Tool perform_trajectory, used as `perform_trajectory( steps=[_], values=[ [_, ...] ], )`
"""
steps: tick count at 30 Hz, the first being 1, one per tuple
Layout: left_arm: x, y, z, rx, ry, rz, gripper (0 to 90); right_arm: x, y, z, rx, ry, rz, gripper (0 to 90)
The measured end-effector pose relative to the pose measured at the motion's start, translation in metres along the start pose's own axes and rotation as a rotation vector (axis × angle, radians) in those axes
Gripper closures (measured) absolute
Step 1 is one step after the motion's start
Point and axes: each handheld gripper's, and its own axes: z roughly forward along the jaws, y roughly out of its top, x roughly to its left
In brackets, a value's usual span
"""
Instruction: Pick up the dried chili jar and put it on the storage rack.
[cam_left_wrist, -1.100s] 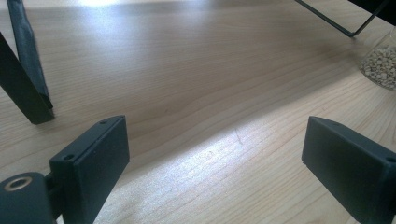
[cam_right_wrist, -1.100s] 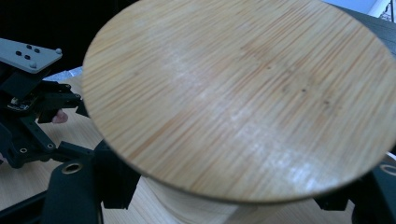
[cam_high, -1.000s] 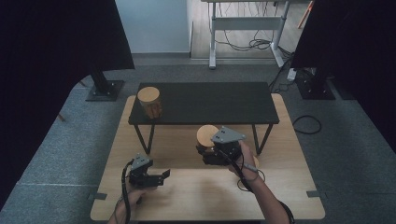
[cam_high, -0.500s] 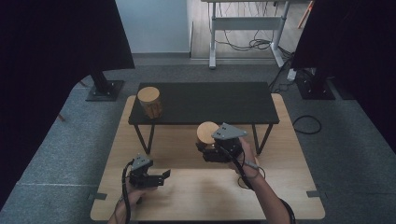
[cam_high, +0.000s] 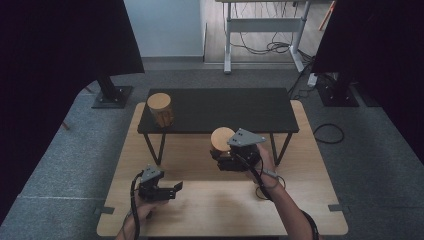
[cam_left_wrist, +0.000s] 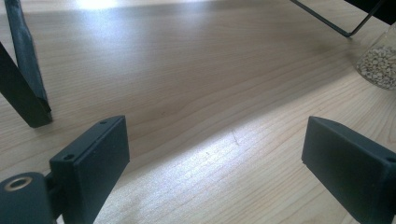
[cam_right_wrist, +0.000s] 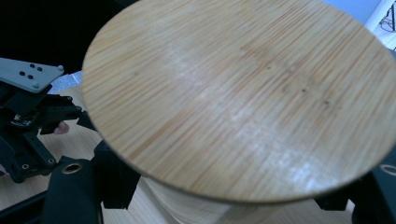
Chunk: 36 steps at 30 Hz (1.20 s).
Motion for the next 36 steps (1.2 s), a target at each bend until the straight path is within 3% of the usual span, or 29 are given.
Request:
perform_trajectory(
  steps=[36],
  values=[
    [-0.001,0.0,0.002,0.006,-0.006,0.004,6.8,-0.011,0.013,-0.008,-0.002,-0.021,0.005,25.0]
  ],
)
